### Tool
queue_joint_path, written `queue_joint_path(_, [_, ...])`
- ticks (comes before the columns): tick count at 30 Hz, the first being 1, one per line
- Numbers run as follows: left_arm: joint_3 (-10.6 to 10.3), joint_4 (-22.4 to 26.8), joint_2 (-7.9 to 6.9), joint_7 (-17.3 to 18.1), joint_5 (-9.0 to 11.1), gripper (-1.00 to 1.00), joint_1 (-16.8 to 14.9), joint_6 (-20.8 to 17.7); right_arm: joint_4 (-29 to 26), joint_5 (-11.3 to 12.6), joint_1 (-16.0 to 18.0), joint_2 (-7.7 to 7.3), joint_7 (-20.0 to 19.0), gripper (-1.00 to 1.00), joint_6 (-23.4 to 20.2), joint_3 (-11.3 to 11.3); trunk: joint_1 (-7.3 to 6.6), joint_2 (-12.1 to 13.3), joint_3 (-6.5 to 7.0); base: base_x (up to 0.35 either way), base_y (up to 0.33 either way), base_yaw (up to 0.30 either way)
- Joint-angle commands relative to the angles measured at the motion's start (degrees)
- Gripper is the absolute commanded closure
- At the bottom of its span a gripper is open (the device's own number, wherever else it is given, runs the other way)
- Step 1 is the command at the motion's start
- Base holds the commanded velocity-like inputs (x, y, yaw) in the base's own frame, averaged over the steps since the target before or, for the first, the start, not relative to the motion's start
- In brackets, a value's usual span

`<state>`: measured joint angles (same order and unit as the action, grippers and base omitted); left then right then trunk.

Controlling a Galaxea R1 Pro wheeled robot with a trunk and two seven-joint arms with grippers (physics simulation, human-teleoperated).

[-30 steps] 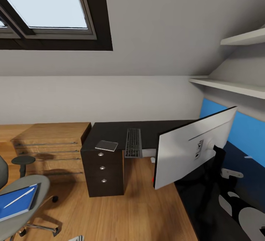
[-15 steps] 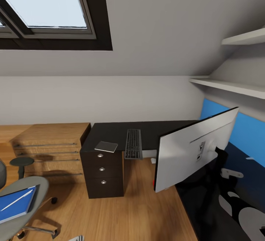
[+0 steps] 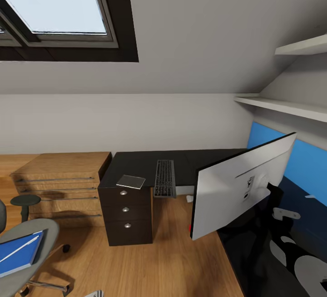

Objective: In the bedroom, organize the workspace by keeping the computer under the desk, ensuring the monitor is on the desk, placing the keyboard on the desk next to the monitor, placing the mouse on the desk next to the keyboard, moving the folder from the swivel chair onto the desk next to the mouse, stacking the notebook on top of the folder with the pen on top of the notebook, and positioning the swivel chair next to the desk.

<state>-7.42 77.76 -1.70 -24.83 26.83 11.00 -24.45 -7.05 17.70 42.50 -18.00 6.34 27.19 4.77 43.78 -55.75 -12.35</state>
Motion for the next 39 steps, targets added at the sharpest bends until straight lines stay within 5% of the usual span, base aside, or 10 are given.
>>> queue_joint_path(1, [-0.13,0.11,-0.06,-0.56,0.59,-1.00,-0.02,-0.07,0.02,0.32,0.04,-0.02,0.27,-1.00,0.13,0.50,0.01,-0.05,-0.07,0.007,0.000,0.000])
queue_joint_path(21, [-0.06,-0.58,-0.06,-0.57,0.59,-1.00,-0.02,-0.07,-0.06,0.40,0.04,-0.14,0.46,-1.00,0.15,0.31,0.01,-0.05,-0.07,0.046,0.000,0.000])
queue_joint_path(39, [-0.05,-0.59,-0.06,-0.57,0.59,-1.00,-0.02,-0.07,-0.06,0.58,0.04,-0.28,4.78,-1.00,0.06,0.07,0.01,-0.05,-0.07,0.000,0.000,0.000])
